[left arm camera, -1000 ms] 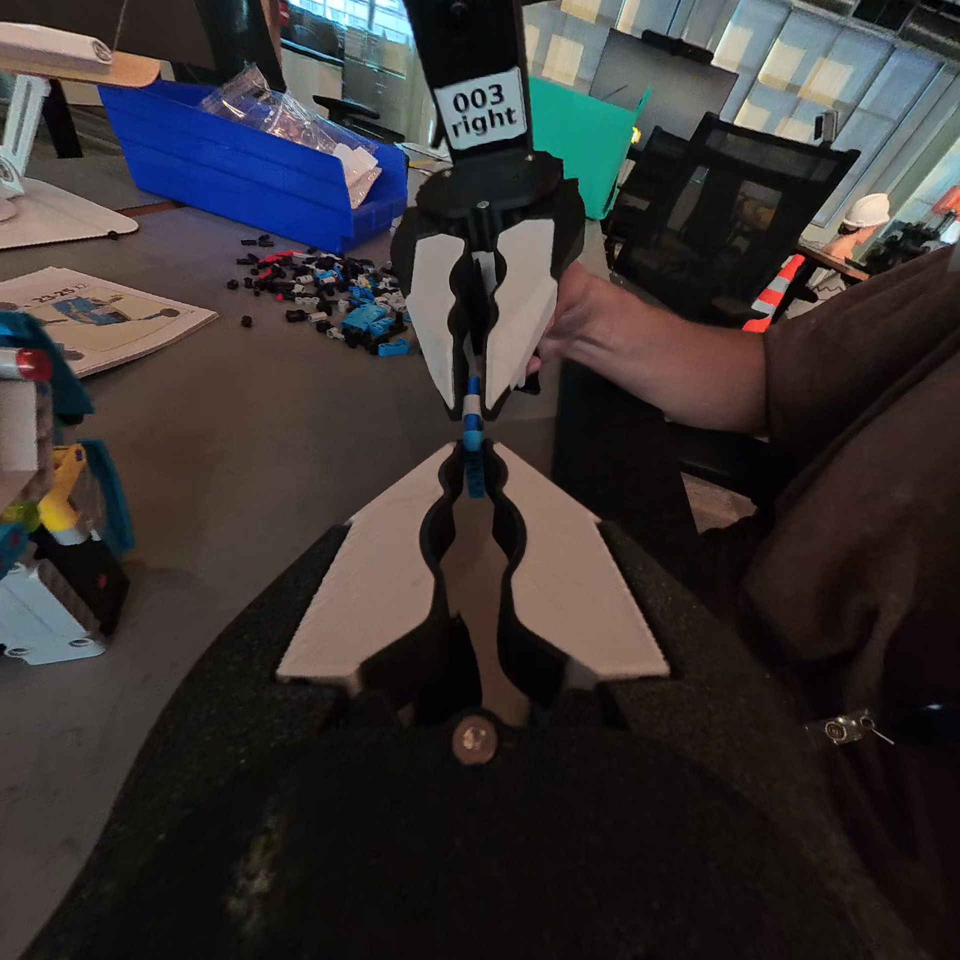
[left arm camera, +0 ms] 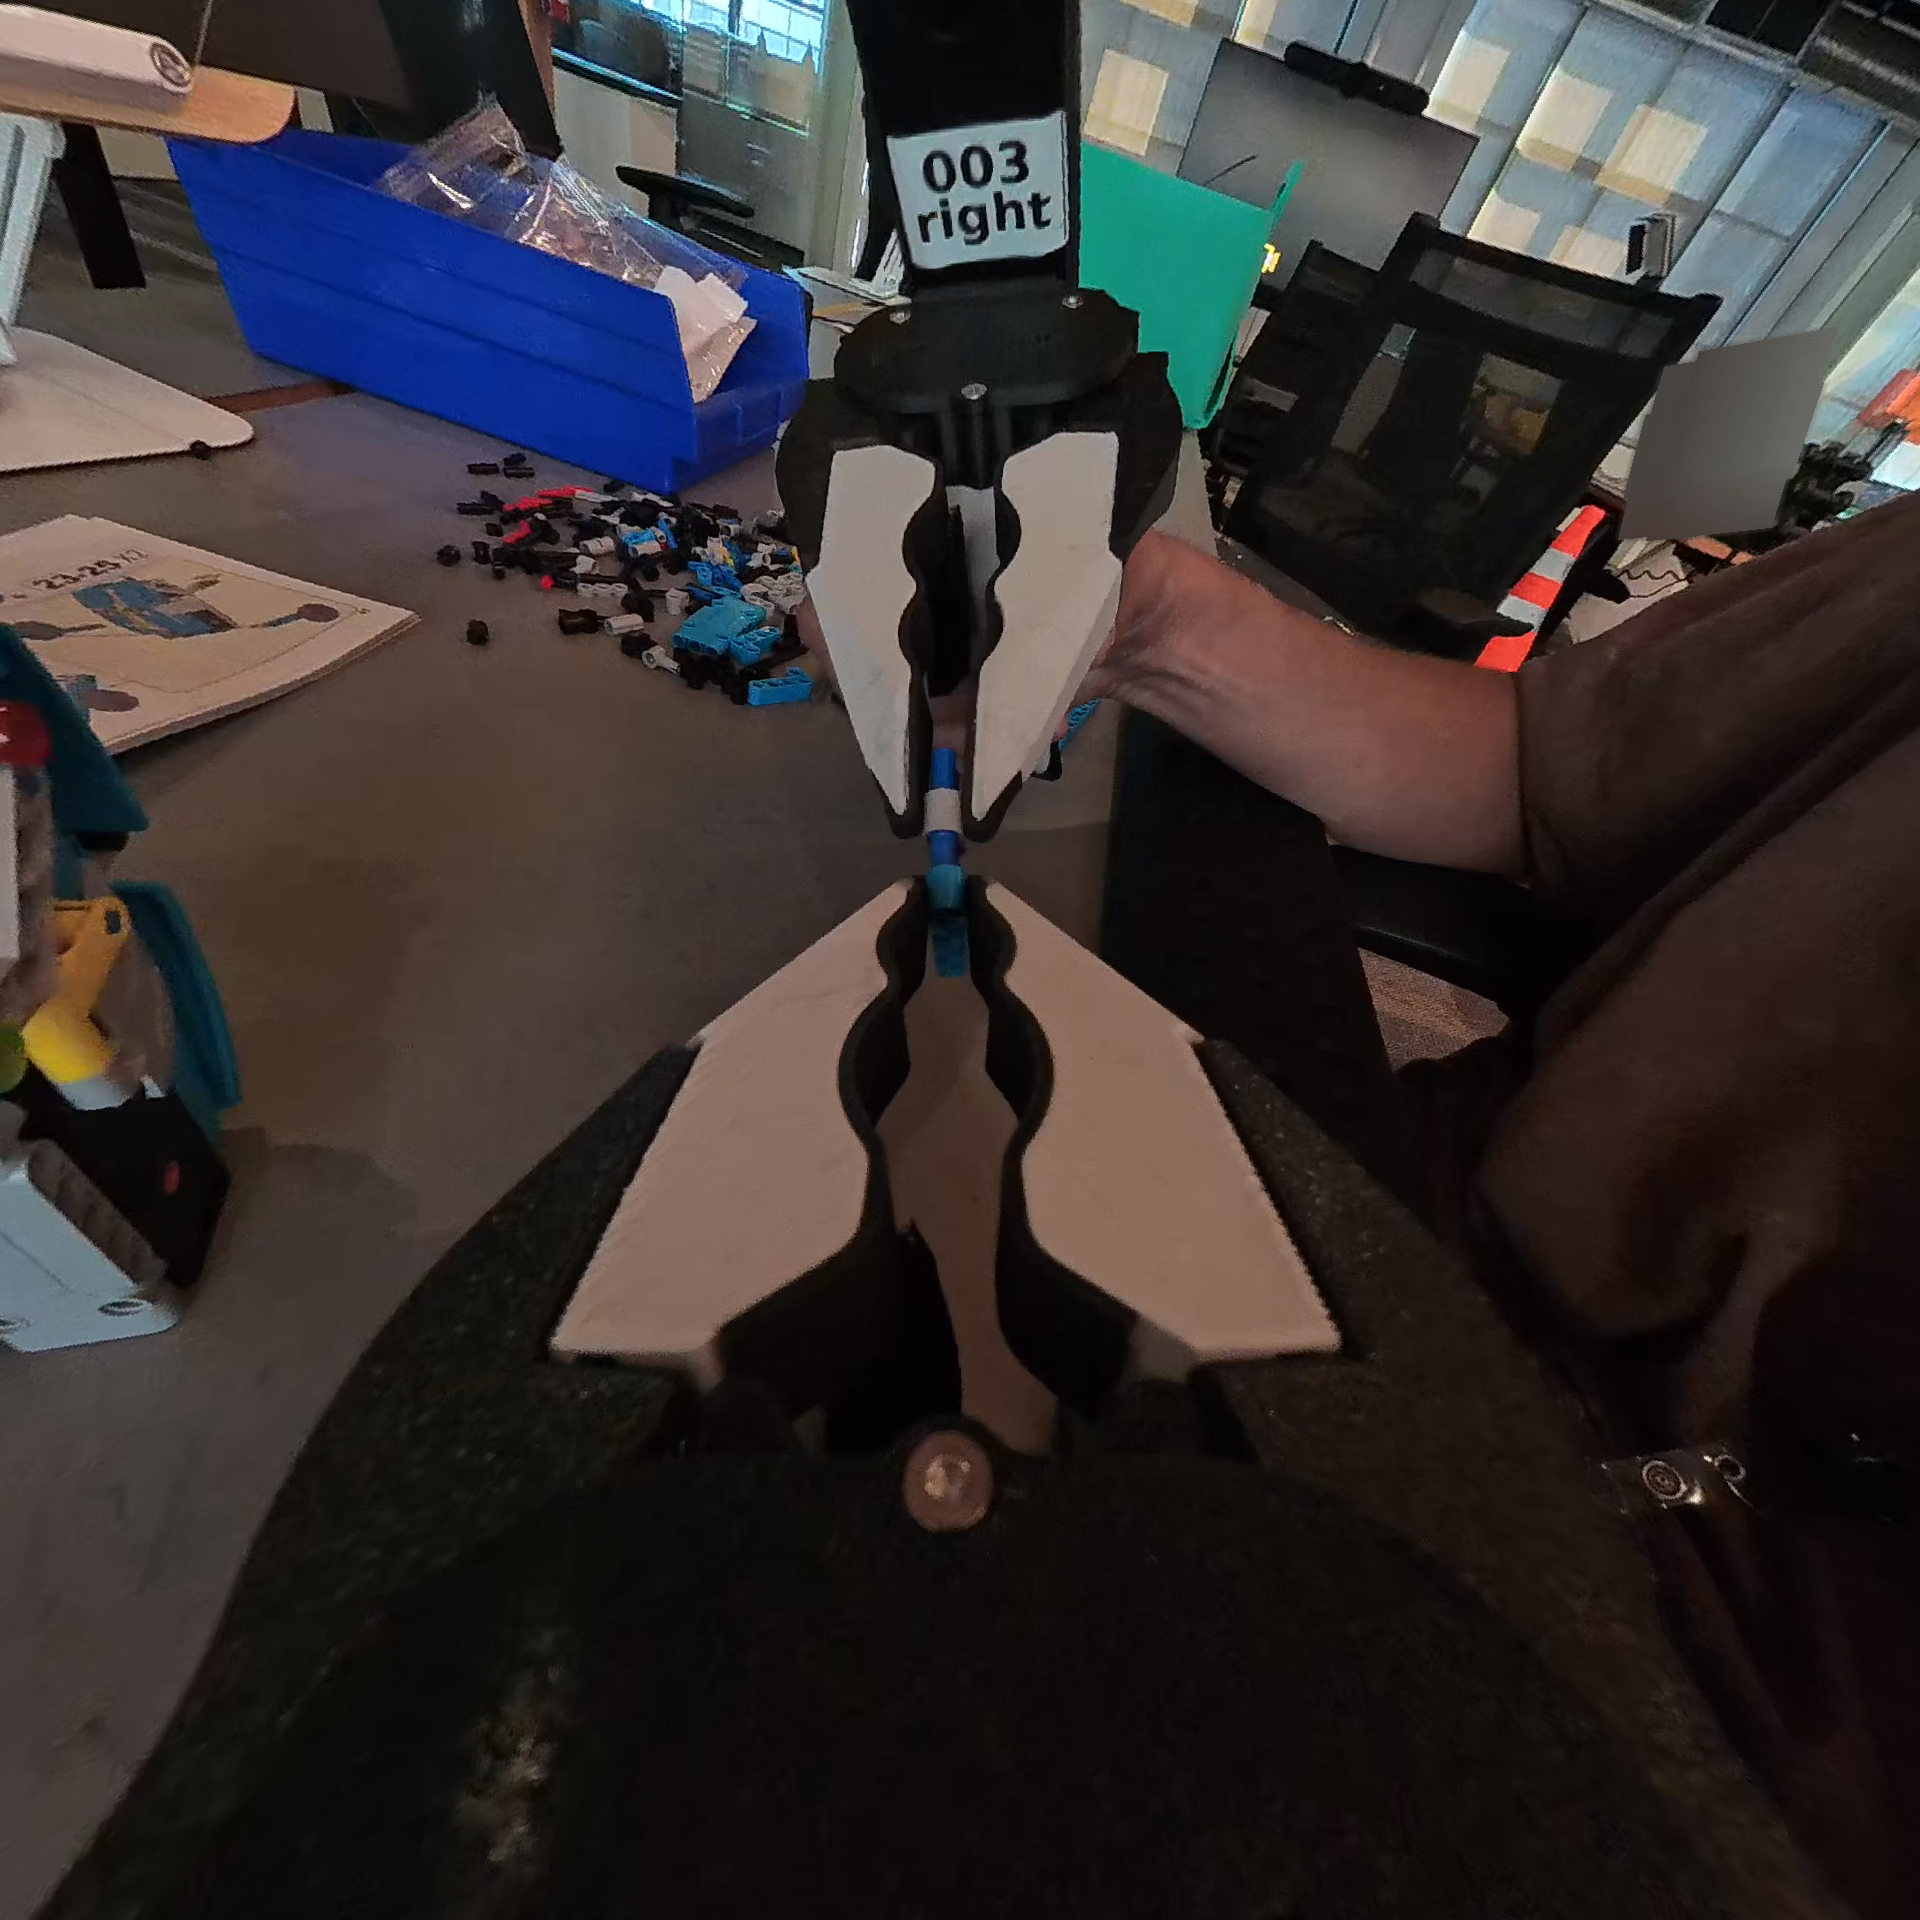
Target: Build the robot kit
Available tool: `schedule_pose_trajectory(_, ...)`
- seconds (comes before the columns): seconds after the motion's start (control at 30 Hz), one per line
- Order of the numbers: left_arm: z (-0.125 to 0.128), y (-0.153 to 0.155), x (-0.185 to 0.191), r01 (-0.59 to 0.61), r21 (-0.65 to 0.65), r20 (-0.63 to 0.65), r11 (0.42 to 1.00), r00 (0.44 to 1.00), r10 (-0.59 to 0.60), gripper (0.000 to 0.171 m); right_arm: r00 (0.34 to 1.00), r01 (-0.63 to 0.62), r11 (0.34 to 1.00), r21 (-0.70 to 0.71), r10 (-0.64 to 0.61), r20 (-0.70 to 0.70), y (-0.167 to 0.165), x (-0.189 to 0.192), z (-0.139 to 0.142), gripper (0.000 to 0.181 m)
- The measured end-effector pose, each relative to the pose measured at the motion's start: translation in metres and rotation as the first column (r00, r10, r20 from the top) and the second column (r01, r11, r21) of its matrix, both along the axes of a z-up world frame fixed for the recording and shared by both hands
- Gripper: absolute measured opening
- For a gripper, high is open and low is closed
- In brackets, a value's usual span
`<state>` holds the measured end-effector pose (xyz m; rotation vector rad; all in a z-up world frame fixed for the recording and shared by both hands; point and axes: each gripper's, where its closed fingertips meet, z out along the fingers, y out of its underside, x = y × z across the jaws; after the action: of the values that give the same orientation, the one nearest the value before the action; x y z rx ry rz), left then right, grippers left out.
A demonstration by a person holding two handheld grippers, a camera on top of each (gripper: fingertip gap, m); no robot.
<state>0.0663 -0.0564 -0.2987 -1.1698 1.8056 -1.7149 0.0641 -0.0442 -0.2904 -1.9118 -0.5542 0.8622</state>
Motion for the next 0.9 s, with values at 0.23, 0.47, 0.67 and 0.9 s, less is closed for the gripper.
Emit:
schedule_pose_trajectory(0.23,0.009,0.0,-0.003,0.017,-0.066,0.019,0.998,1.0,-0.016,0.006,0.998,-0.026,1.0,0.01,0.027,-0.065,-0.003,-0.002,0.007,0.007)
schedule_pose_trajectory(0.47,0.015,0.0,-0.005,0.027,-0.103,0.031,0.994,0.999,-0.024,0.006,0.99,-0.04,0.999,0.011,0.041,-0.135,-0.003,-0.003,0.012,0.008)
schedule_pose_trajectory(0.67,0.015,0.0,-0.004,0.015,-0.099,0.035,0.995,0.999,-0.012,0.006,0.991,-0.037,0.999,0.008,0.038,-0.131,-0.003,-0.002,0.011,0.007)
schedule_pose_trajectory(0.9,0.019,-0.001,-0.005,0.018,-0.109,0.055,0.994,0.998,-0.012,0.006,0.976,-0.069,0.998,0.0,0.068,-0.206,-0.006,-0.002,0.014,0.007)
